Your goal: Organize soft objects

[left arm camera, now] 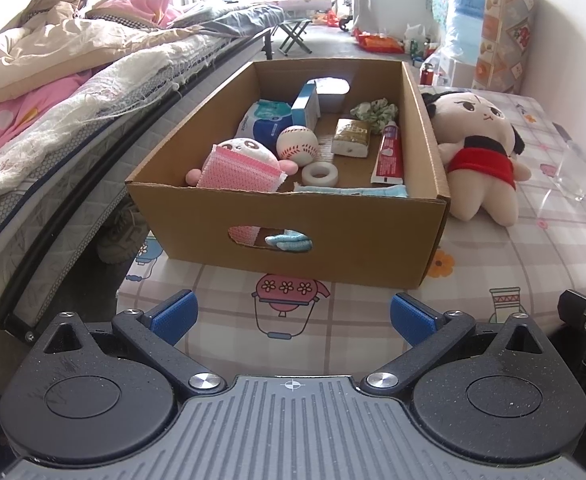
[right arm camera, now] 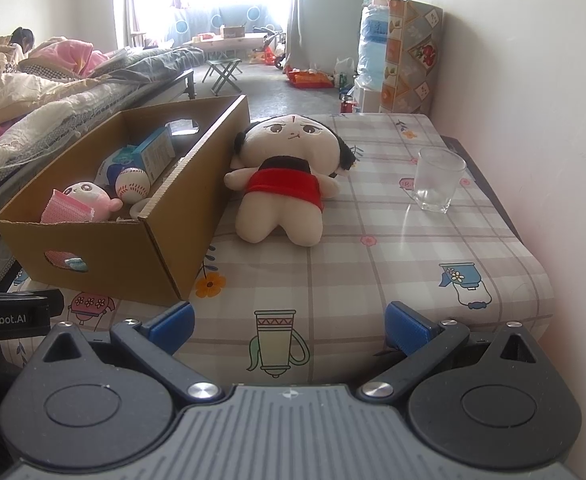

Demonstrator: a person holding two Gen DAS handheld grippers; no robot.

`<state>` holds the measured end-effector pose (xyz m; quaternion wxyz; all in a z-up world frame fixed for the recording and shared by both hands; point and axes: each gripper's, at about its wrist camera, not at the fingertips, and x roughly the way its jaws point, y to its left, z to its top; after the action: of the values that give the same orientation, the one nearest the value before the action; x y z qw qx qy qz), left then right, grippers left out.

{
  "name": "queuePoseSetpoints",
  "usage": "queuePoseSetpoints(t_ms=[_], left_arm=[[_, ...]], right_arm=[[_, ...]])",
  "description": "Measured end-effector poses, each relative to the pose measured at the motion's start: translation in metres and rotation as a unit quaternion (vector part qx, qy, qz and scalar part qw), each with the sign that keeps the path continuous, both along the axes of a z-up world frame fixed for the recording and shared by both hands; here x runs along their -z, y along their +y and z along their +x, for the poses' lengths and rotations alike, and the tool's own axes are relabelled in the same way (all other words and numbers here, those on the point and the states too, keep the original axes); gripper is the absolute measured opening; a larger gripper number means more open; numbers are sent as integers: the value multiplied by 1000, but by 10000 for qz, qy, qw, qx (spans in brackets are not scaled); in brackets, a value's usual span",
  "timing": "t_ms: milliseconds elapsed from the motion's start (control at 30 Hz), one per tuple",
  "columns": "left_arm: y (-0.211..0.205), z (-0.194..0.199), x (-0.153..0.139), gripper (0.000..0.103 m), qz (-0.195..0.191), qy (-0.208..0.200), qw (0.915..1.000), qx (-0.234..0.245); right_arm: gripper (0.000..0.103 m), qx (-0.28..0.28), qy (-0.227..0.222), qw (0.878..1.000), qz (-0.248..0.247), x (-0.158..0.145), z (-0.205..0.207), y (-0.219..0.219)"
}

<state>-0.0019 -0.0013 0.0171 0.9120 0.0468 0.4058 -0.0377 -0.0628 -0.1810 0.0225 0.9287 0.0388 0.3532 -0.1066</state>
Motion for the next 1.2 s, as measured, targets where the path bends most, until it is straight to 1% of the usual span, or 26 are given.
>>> queuePoseSetpoints(t_ms=[1200], left_arm=[[2,1,4,103,22,49,10000,37]], right_arm=[[103,80,8,10000,11,2,-1,1]])
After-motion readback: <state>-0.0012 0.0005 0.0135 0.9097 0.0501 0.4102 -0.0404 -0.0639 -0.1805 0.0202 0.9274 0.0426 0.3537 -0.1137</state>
